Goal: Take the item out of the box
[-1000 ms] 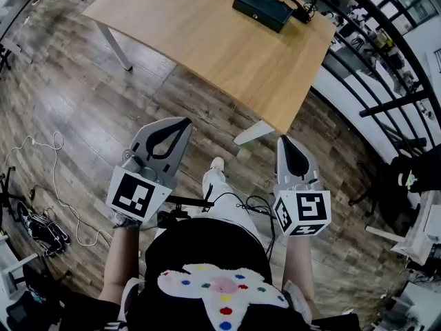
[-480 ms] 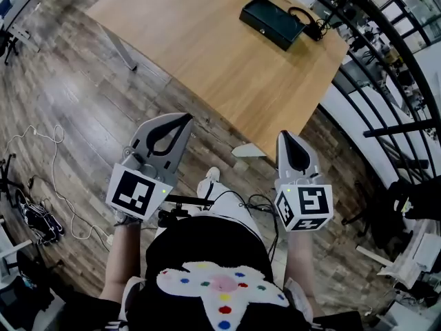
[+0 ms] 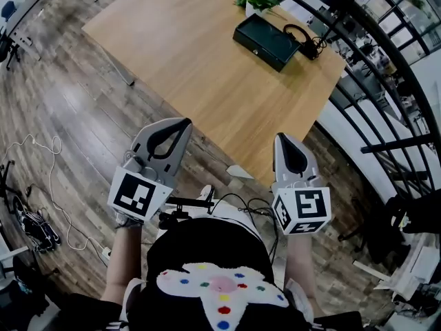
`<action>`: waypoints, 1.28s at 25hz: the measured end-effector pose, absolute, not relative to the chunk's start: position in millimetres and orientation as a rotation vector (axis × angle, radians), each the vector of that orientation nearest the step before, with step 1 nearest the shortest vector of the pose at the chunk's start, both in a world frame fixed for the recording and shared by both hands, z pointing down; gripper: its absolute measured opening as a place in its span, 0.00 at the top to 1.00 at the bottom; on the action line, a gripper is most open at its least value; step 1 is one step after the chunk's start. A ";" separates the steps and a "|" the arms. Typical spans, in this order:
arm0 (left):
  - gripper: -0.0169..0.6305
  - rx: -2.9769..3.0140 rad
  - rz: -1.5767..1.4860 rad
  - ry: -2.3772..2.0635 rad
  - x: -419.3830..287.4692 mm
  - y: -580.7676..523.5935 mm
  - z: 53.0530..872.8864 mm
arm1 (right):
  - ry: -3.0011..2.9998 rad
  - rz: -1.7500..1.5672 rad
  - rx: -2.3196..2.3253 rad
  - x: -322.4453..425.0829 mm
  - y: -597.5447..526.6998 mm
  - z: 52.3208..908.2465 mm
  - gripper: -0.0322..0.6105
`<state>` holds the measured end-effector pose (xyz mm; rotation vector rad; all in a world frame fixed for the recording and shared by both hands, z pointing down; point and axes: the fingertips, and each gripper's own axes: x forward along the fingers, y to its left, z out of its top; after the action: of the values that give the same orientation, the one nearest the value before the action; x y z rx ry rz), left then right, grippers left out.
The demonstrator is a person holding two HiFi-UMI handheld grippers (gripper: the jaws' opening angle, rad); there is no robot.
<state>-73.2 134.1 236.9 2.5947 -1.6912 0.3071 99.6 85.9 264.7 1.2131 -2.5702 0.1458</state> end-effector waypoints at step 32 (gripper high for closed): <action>0.97 2.715 0.312 -1.495 -46.1 59.5 247.7 | -2.489 0.141 1.373 121.2 36.7 266.2 0.94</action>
<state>-46.1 59.5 247.7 2.7152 -1.4948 0.3123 121.2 36.7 266.2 1.3726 -2.4894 0.1412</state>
